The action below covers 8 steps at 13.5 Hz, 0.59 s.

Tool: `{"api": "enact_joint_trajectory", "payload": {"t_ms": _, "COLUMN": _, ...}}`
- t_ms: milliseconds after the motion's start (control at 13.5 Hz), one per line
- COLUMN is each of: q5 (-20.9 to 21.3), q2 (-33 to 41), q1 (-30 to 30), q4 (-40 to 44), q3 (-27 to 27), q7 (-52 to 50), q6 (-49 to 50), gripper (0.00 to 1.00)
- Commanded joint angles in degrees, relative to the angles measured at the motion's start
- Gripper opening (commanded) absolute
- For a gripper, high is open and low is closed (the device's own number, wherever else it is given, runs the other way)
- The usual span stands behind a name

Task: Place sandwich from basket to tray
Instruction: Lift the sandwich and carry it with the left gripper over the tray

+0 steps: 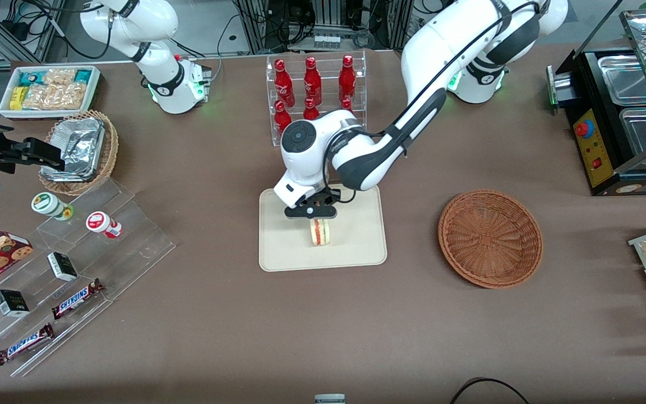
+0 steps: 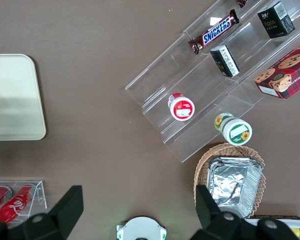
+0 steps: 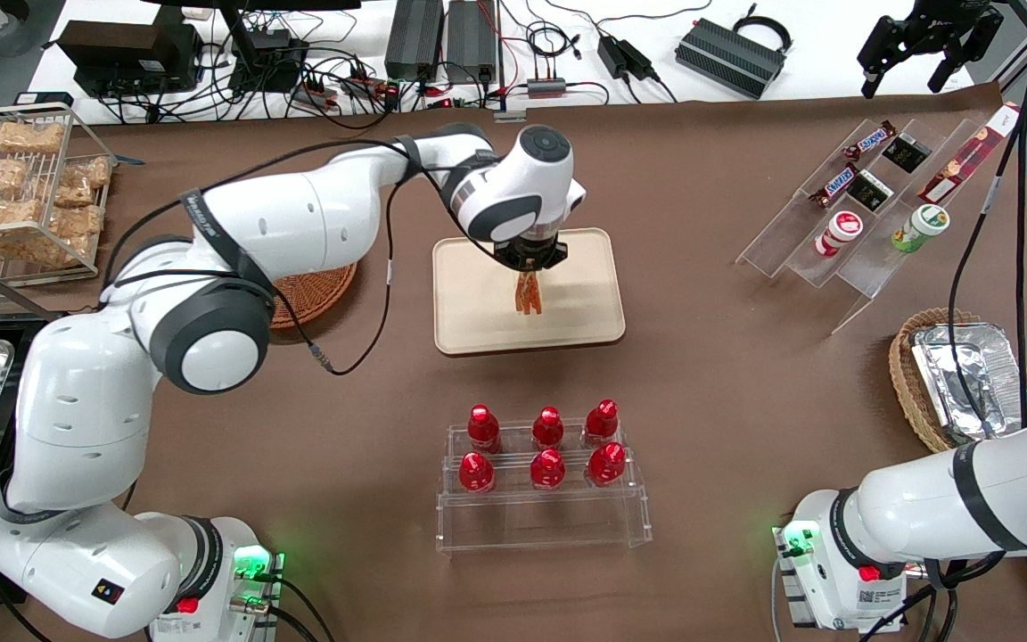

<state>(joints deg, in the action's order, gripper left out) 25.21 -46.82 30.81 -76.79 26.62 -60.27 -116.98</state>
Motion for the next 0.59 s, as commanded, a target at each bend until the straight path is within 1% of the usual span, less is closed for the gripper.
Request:
{"api": "enact_joint_trajectory", "payload": {"t_ms": 0, "q5": 1.8, "q2": -3.1, "q1": 1.5, "q4": 2.4, "q3": -0.9, "q7": -1.3, "q6": -1.8, "gripper": 0.0}}
{"api": "enact_joint_trajectory", "payload": {"t_ms": 148, "q5": 2.9, "q2": -4.1, "q1": 1.8, "q4": 2.4, "q3": -1.0, "q7": -1.4, "q6": -2.0, "gripper": 0.0}}
{"api": "enact_joint_trajectory", "payload": {"t_ms": 222, "q5": 2.9, "q2": -4.1, "q1": 1.7, "q4": 2.4, "q3": -1.0, "q7": -1.4, "q6": -2.0, "gripper": 0.18}}
{"api": "enact_joint_trajectory", "payload": {"t_ms": 296, "q5": 2.9, "q2": -4.0, "q1": 1.6, "q4": 2.4, "q3": -0.9, "q7": -1.3, "q6": -2.0, "gripper": 0.67}}
{"api": "enact_joint_trajectory", "payload": {"t_ms": 370, "q5": 2.9, "q2": -3.6, "q1": 1.5, "q4": 2.4, "q3": -1.0, "q7": -1.3, "q6": -1.9, "gripper": 1.0}}
{"api": "enact_joint_trajectory", "payload": {"t_ms": 519, "q5": 2.5, "q2": -1.6, "q1": 0.9, "q4": 2.4, "q3": -0.8, "q7": -1.3, "q6": -1.2, "gripper": 1.0}}
